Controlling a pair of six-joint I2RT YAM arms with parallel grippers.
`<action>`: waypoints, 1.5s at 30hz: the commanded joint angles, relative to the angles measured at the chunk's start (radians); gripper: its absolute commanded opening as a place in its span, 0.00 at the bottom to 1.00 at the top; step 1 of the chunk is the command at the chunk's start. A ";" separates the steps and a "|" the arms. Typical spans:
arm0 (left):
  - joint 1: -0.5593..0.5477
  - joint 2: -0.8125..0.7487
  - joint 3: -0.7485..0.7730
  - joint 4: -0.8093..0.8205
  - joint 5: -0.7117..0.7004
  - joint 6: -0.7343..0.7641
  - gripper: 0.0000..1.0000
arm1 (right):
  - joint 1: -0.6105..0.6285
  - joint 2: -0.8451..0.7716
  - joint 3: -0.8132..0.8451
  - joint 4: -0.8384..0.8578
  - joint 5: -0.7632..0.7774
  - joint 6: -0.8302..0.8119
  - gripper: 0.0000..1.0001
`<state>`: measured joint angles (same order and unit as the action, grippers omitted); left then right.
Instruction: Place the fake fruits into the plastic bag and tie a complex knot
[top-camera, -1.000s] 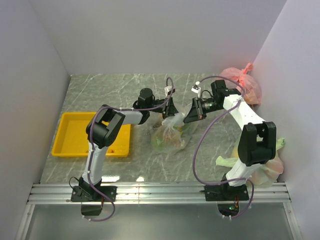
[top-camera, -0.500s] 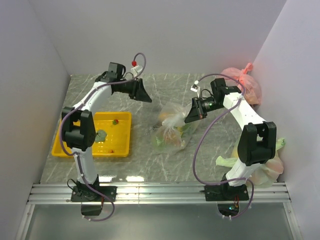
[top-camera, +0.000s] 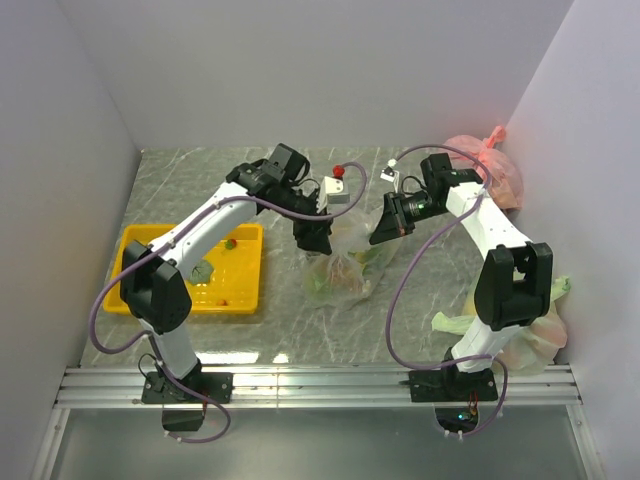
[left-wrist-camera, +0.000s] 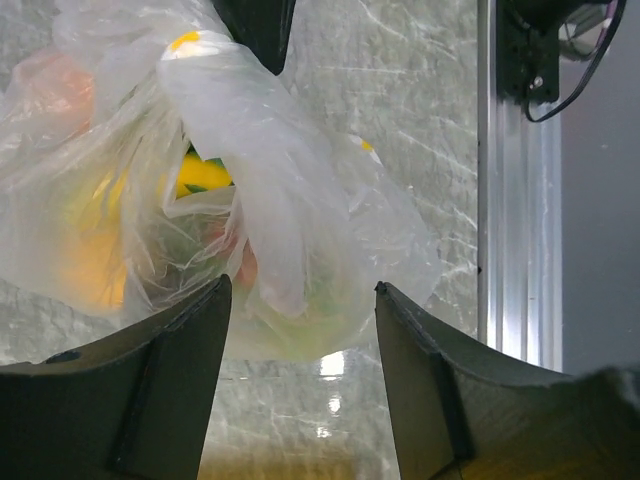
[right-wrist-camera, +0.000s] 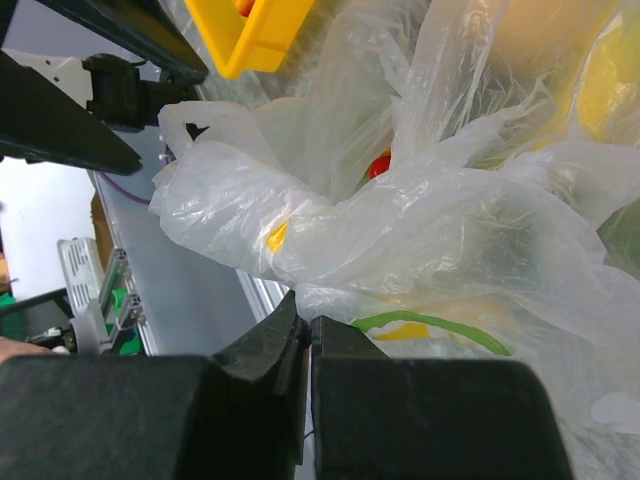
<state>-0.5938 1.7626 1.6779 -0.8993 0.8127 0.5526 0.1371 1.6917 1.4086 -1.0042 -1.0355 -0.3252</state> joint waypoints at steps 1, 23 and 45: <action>-0.009 -0.003 0.026 0.003 -0.033 0.064 0.64 | 0.012 0.002 0.059 -0.004 -0.001 0.014 0.00; 0.190 0.064 -0.015 0.114 -0.182 -0.068 0.00 | -0.062 0.054 0.133 -0.230 0.023 -0.171 0.00; 0.374 0.077 -0.024 0.140 -0.352 -0.169 0.00 | -0.298 0.106 0.175 -0.410 0.194 -0.463 0.00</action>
<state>-0.3206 1.8626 1.6588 -0.7658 0.6533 0.4149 -0.0860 1.7863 1.5467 -1.2816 -1.0073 -0.7254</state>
